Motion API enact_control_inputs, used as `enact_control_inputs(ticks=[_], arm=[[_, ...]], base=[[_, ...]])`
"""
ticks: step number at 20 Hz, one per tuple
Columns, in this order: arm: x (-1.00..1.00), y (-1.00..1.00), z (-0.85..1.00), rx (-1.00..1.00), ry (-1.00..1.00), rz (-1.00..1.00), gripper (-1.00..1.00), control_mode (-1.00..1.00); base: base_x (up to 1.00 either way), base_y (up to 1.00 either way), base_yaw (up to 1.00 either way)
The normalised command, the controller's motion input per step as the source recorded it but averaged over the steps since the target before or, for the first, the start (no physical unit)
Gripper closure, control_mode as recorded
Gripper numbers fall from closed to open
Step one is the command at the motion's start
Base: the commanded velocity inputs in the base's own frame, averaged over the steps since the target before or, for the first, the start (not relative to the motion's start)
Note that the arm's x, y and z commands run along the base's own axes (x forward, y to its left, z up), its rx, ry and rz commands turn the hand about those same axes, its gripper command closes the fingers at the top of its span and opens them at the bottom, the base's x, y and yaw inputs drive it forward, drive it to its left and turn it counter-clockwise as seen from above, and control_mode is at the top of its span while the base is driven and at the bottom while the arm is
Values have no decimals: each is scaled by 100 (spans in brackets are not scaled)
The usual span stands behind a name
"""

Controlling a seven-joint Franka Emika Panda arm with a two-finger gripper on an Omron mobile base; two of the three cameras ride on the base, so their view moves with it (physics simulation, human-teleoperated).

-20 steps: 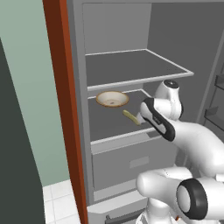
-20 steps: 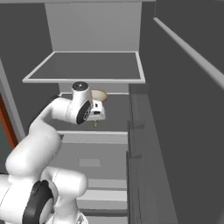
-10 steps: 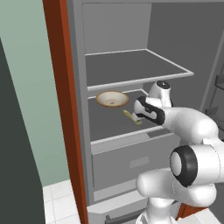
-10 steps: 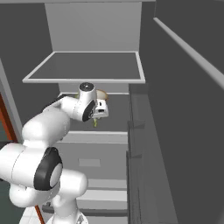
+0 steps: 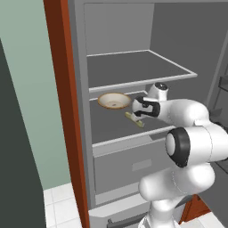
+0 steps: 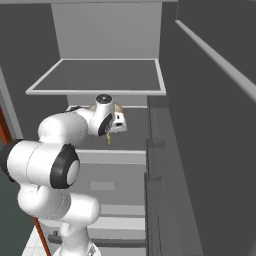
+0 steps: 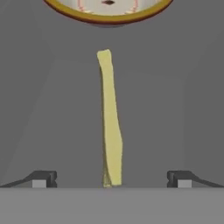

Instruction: Retrieve the butter from the fridge and place it on a plate on the dining table. Then retrieve the butter knife by the fridge and place it near the plate.

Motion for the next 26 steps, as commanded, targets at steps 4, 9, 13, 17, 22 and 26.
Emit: enact_control_inputs(ticks=[4,9,13,17,22,26], arm=[[34,6,-9,0,0,0,-100,-100],[34,12,-25,0,0,0,-100,-100],[16,3,-39,0,0,0,-100,-100],[28,0,-28,0,0,0,-100,-100],[27,0,-20,0,0,0,-100,-100],[14,0,-21,0,0,0,-100,-100]], base=[[0,0,0],[0,0,0],[0,0,0],[0,0,0],[0,0,0],[0,0,0]])
